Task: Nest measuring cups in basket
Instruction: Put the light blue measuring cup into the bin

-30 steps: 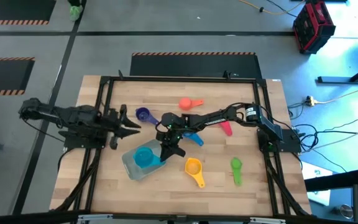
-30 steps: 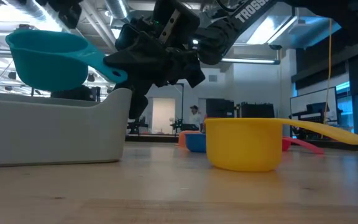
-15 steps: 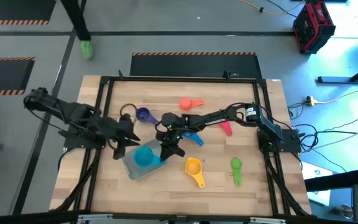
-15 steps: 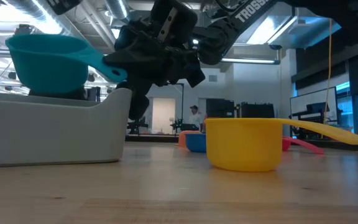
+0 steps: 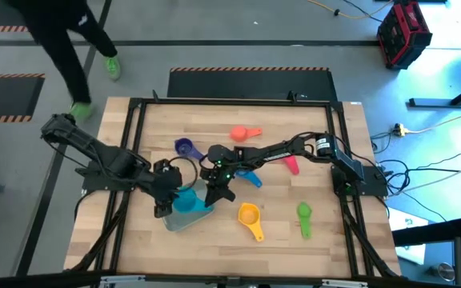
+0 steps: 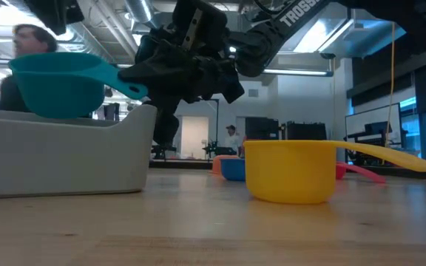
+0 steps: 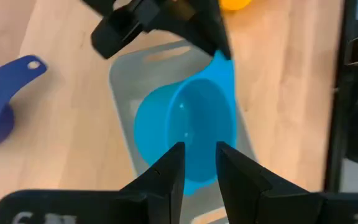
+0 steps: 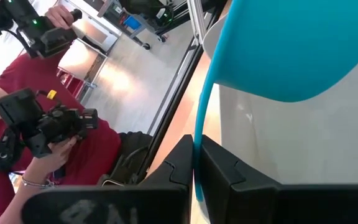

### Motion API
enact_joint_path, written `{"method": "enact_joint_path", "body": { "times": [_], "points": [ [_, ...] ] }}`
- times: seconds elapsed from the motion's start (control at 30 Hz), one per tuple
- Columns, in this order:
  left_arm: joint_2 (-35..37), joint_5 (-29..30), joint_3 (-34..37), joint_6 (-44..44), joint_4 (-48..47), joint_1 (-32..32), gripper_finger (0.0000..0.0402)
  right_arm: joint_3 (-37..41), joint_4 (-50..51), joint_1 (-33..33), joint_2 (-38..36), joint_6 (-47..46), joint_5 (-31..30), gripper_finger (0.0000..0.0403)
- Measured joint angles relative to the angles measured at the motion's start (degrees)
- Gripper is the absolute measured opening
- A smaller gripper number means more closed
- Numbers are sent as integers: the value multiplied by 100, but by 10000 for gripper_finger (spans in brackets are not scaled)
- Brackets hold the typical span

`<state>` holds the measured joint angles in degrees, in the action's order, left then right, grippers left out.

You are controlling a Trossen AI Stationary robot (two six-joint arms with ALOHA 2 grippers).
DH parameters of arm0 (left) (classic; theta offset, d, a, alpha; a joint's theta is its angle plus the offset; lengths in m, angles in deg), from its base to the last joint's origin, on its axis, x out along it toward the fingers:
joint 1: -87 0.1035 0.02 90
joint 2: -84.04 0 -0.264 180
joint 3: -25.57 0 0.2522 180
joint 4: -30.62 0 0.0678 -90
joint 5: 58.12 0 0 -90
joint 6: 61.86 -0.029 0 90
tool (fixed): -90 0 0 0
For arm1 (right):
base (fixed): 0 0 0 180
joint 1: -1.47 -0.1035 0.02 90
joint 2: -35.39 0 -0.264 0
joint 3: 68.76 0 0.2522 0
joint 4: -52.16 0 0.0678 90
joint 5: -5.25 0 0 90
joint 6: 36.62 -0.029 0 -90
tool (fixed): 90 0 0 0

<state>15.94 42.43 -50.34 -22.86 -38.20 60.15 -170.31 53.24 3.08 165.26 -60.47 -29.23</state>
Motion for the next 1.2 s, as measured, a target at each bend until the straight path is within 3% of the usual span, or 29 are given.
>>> {"method": "enact_joint_path", "body": {
  "times": [0.47,0.87,1.2],
  "points": [
    [-209,518,-2,5,-253,3,84,0,2,0,-2,-11,0,25],
    [-209,511,-2,147,-303,4,84,0,-14,0,-4,-27,0,25],
    [-209,544,-2,152,-357,4,84,4,-714,-2,-10,-899,163,25]
  ]
}}
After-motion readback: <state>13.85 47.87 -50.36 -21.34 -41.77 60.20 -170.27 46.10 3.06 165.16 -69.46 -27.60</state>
